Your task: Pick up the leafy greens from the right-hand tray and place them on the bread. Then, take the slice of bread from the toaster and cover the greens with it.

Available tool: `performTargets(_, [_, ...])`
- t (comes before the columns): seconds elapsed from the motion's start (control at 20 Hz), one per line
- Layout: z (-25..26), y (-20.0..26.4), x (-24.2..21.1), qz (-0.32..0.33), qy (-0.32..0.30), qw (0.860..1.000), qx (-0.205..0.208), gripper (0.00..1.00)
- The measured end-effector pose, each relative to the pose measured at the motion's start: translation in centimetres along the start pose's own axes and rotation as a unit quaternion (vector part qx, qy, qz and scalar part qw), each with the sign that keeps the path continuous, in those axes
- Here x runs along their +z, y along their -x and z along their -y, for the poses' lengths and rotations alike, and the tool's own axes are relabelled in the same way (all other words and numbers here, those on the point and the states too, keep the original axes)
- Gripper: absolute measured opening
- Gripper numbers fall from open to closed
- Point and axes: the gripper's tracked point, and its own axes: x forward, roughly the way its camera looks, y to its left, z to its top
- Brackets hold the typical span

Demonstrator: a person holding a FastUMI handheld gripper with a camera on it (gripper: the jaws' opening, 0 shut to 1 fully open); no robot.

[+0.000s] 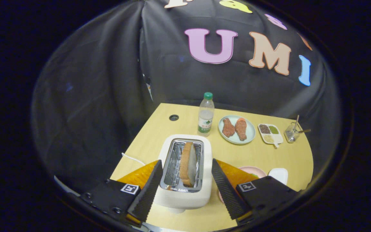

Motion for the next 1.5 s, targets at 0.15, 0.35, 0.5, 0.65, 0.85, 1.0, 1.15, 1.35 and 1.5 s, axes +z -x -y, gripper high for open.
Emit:
performTargets(0.15, [0.1,-1.9,-1.0,-0.03,0.011,0.999,-0.019,0.91])
performTargets(0.35, [0.4,-3.1,-1.5,-0.047,0.015,0.998,-0.029,0.74])
performTargets(0.5, [0.3,-3.6,-1.9,-0.059,0.012,0.998,-0.023,0.47])
performTargets(0.65, [0.6,-3.5,-1.1,-0.058,0.016,0.998,-0.018,0.21])
performTargets(0.85, [1.4,-2.5,-0.3,-0.058,0.022,0.998,-0.016,0.08])
performTargets(1.0, [1.7,-1.6,0.5,-0.051,0.022,0.998,-0.012,0.04])
performTargets(1.15, [2.2,0.2,2.0,-0.035,0.01,0.999,-0.004,0.04])
performTargets(1.35, [3.1,2.4,4.1,0.001,-0.02,1.0,0.017,0.04])
performTargets(1.5, [4.6,5.3,6.0,0.027,-0.054,0.998,0.031,0.04])
